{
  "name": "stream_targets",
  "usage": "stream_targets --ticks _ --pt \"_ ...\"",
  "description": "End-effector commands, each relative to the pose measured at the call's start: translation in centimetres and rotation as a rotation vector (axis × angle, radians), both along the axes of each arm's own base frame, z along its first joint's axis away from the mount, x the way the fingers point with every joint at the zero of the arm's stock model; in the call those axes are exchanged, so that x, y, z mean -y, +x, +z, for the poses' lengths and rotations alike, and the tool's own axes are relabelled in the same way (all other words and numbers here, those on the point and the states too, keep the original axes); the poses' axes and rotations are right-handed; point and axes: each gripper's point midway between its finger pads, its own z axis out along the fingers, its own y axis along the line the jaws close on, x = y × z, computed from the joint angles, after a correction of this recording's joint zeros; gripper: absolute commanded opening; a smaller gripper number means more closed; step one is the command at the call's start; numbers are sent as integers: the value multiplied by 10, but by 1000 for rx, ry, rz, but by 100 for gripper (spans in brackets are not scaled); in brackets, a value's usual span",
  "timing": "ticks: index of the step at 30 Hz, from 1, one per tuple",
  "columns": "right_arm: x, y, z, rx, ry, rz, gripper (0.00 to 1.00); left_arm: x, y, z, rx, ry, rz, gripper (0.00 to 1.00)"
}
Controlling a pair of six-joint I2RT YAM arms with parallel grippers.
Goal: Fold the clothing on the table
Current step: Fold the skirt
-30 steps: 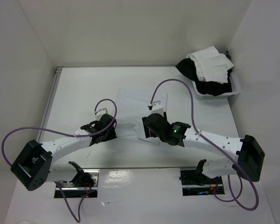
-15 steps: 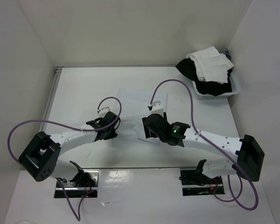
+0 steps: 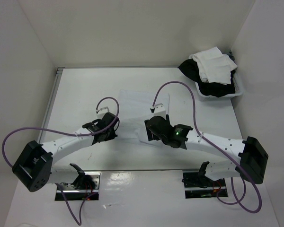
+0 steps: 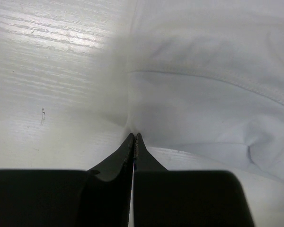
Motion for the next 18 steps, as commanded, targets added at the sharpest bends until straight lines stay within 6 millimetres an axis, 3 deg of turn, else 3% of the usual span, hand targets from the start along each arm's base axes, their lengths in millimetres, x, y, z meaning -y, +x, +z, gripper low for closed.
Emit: stream_targets --ticks 1,8,18 --pt "-5 3 10 36 48 -14 73 -4 -2 13 16 4 2 0" --pt "-7 -1 8 14 61 -16 73 -9 -11 5 -12 12 -3 0" --pt "-2 -8 -43 -146 47 -137 75 -3 -19 -4 -38 -17 -46 0"
